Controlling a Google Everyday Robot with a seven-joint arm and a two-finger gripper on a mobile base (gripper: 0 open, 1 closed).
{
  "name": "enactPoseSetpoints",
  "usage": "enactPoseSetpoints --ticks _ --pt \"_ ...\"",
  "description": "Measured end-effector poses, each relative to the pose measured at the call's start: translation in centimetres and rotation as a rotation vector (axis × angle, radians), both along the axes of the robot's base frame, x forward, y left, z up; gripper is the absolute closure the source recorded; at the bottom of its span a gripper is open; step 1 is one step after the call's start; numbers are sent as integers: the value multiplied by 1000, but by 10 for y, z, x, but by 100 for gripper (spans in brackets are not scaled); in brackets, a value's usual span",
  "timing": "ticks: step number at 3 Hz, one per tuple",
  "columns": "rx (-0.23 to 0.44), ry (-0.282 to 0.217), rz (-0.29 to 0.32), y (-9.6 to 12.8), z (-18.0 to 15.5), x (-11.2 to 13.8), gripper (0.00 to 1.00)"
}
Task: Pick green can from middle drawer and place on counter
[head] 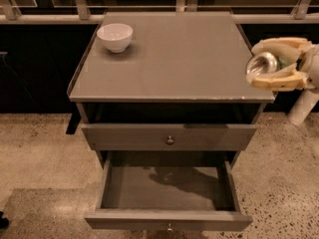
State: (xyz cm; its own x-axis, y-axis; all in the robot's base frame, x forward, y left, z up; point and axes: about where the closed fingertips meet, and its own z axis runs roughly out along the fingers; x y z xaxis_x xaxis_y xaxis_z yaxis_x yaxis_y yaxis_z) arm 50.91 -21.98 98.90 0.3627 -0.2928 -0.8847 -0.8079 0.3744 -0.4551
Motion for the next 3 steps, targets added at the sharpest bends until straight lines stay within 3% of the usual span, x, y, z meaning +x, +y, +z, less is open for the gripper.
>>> enactPoseSetpoints --ticks 1,2,3 --pt "43 -41 69 19 16 21 100" --pt "32 -33 44 34 16 49 100" --pt "-6 -14 -19 45 7 79 100"
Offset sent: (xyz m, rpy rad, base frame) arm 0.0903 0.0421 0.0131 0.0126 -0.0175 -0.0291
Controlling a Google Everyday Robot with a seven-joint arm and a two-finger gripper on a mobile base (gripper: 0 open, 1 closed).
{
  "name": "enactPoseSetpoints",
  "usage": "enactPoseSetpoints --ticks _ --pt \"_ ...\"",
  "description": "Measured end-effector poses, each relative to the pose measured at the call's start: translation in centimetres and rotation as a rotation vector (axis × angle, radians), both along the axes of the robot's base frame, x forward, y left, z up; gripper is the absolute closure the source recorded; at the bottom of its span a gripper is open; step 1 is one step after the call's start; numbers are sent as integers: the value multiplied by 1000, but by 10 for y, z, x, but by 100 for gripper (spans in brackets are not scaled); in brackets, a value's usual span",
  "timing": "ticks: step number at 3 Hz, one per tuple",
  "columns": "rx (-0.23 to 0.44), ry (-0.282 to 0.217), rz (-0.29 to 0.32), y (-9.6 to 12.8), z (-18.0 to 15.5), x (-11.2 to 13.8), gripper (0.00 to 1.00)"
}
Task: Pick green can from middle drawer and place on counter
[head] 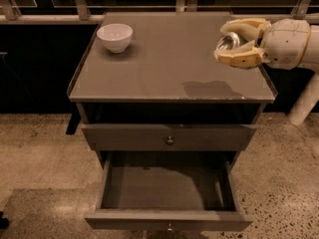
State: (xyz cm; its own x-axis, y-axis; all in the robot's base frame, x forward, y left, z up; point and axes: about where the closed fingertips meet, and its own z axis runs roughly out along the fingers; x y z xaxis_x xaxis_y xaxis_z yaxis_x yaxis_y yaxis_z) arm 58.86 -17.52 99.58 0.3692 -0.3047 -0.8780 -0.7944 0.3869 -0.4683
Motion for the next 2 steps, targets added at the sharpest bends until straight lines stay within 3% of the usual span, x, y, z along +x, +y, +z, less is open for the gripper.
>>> enactPoseSetpoints --ticks 2 --pt "-13 49 -56 10 -34 58 100"
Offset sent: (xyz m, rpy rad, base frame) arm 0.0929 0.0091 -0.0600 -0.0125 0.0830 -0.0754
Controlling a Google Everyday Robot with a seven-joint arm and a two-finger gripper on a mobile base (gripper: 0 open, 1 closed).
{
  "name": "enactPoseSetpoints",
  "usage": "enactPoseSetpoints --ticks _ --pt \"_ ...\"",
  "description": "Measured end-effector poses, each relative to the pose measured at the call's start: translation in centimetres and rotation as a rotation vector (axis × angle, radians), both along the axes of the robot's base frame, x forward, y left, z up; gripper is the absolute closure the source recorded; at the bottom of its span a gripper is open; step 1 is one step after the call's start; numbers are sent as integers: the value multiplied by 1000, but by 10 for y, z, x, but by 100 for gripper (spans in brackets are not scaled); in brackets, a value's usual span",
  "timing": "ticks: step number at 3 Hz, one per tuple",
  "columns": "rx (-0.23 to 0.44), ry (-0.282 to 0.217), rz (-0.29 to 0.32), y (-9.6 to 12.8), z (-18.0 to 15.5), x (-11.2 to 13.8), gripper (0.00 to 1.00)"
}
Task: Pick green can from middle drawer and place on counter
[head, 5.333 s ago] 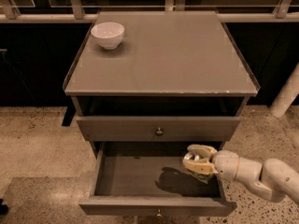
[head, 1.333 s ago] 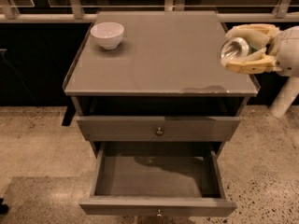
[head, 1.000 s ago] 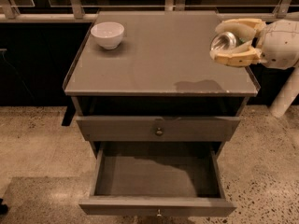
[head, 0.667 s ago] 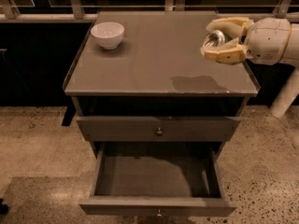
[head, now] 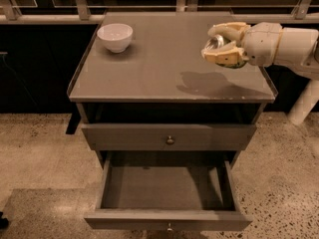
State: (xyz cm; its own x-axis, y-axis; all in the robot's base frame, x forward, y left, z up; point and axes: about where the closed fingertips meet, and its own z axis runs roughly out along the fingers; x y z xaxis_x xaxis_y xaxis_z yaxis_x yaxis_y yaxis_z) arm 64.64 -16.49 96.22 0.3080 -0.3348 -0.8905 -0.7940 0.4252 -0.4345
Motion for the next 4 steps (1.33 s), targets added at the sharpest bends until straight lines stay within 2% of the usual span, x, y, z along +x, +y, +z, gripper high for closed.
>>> enactPoseSetpoints --ticks 2,3,4 --pt "26 78 -8 3 -48 40 100" --pt "26 79 -7 3 -49 41 81" --pt "26 79 -7 3 -49 41 58"
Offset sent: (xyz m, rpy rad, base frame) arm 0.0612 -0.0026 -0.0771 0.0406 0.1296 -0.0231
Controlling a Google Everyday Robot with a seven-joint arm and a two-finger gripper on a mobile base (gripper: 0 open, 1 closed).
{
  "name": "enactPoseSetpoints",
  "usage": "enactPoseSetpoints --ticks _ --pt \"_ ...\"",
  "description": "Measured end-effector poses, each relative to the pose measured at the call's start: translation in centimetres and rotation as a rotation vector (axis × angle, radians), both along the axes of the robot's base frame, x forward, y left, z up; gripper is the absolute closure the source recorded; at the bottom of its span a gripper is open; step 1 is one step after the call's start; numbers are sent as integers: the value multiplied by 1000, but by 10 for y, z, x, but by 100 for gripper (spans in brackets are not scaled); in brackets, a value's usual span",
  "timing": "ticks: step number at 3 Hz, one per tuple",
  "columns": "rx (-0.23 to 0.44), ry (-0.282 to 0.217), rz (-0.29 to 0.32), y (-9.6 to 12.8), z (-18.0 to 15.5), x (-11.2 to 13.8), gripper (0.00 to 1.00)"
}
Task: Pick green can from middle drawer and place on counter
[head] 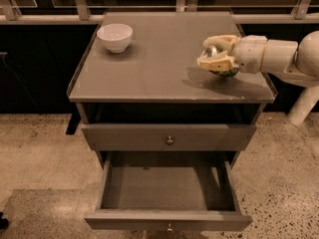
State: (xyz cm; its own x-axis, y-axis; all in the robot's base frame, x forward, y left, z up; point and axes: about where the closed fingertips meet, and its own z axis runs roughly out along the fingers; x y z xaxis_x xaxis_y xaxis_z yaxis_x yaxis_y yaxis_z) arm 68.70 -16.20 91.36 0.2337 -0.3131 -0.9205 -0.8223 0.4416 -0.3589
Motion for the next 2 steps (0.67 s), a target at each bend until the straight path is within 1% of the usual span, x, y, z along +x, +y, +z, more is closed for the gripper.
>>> enactPoseSetpoints --ticks 2 --pt "0 0 0 0 0 0 11"
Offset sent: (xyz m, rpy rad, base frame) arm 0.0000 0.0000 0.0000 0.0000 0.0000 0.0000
